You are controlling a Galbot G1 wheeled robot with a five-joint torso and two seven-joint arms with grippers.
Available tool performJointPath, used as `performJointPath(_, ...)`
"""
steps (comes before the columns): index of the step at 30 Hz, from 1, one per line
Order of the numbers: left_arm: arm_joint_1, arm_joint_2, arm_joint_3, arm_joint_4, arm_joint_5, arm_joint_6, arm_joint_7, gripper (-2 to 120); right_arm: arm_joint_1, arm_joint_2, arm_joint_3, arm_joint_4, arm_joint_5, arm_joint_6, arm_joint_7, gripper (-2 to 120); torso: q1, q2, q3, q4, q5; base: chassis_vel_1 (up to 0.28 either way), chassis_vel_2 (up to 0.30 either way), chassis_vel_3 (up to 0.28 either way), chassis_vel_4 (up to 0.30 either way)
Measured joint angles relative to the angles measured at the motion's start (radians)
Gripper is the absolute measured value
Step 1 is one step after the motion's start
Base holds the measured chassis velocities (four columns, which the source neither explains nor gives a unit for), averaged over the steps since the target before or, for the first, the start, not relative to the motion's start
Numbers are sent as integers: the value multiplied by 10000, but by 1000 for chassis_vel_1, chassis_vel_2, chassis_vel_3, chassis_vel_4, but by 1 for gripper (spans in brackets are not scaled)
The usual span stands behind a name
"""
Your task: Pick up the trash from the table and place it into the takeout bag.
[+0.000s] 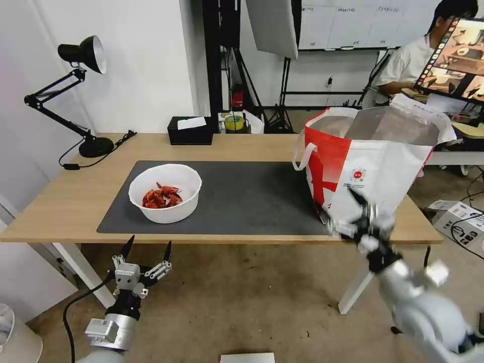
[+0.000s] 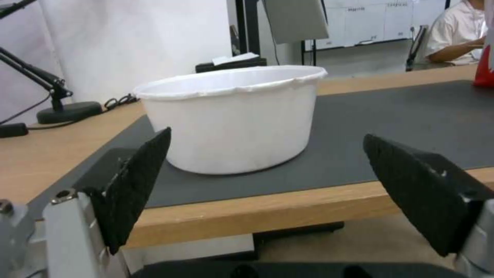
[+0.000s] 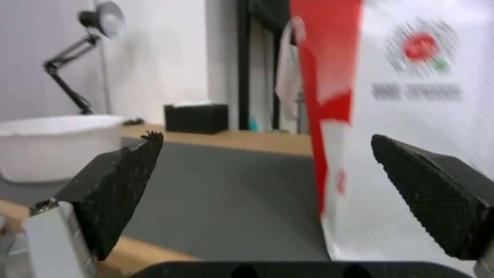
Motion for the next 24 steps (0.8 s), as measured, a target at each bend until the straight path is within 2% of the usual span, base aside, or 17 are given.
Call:
performJointPath(2,4,-20,8,22,10,0,13,100,-394,464,-296,-229,-548,256,737,100,0,0,0,-1,-2,0,0,0,0)
performJointPath(7,73,-37,-2,22,17,-2,33,100,-488,823,-555,-271,-1067,280,1390,100,-1,0,0,0,-3,0,0,0,0)
performJointPath(10,174,-45,-24,-12,25,-46,47,100,-431,983,-835,-259,-1824,225,2092,100,1,0,0,2,-3,0,0,0,0)
performJointPath(24,259,4,-96,-113,-69,-70,59,100,-305,941,-1035,-288,-2044,151,2373,100,1,-1,1,3,-3,0,0,0,0)
